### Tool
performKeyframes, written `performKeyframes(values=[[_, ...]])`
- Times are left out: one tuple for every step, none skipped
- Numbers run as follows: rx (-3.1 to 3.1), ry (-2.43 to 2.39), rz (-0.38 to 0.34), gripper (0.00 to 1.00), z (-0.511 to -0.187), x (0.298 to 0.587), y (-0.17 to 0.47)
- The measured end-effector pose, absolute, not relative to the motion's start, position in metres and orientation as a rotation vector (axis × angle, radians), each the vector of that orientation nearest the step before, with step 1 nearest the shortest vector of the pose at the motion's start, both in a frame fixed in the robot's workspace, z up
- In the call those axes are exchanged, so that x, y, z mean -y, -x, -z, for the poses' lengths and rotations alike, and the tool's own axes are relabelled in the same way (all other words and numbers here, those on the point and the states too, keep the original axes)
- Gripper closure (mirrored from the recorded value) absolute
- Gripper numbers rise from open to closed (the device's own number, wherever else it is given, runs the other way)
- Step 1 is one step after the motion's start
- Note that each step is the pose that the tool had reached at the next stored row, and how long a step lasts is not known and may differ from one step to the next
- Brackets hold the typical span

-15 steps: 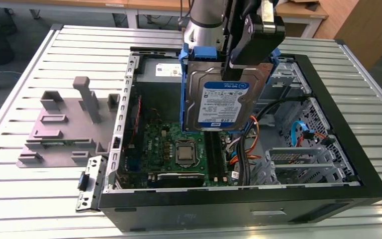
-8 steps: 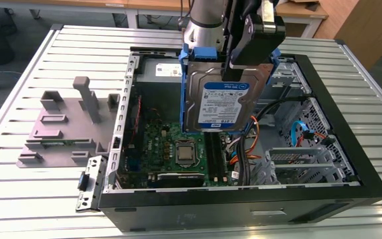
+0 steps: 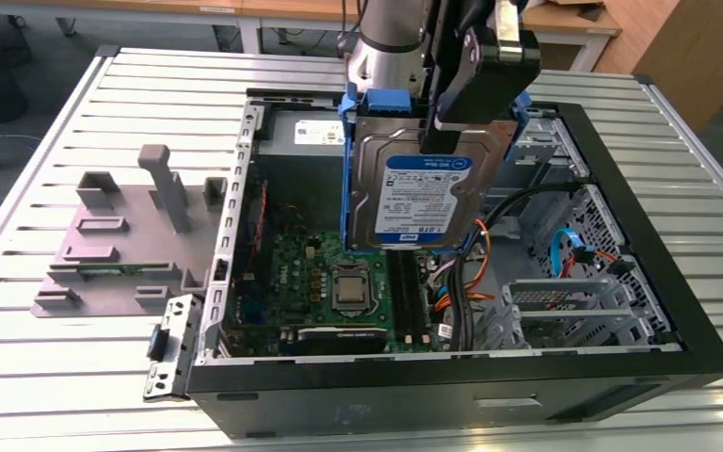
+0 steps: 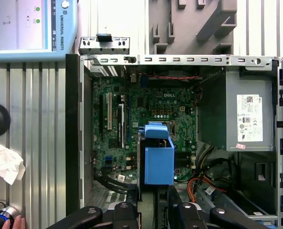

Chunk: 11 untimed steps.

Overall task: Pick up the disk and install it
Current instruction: 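Pick up the disk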

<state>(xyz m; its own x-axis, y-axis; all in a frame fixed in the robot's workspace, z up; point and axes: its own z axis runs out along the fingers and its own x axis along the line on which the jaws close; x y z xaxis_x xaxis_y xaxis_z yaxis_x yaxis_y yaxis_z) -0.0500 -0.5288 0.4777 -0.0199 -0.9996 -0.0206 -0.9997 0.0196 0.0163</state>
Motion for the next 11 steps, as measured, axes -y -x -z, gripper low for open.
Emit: performKeyframes(values=[[-2.241,2.197,-0.041,0.65,-0.4777,0.5288,0.05],[-2.241,2.197,-0.041,0.65,-0.4777,0.5288,0.05],[-2.241,2.197,-0.041,0.65,-0.4777,0.5288,0.05],[-2.241,2.197,-0.041,0.65,-0.4778,0.5288,0.05],[-2.241,2.197,-0.041,0.65,-0.4778,0.5288,0.05],[-2.241,2.197,-0.041,0.65,-0.4778,0.5288,0.05],[-2.241,2.197,-0.041,0.65,-0.4778,0.5288,0.05],[-2.241,2.197,-0.041,0.65,-0.4778,0.5288,0.05],[-2.241,2.197,-0.041,0.65,-0.4778,0.5288,0.0498],[-2.241,2.197,-0.041,0.65,-0.4778,0.5289,0.0488],[-2.241,2.197,-0.041,0.65,-0.4779,0.5291,0.0465]])
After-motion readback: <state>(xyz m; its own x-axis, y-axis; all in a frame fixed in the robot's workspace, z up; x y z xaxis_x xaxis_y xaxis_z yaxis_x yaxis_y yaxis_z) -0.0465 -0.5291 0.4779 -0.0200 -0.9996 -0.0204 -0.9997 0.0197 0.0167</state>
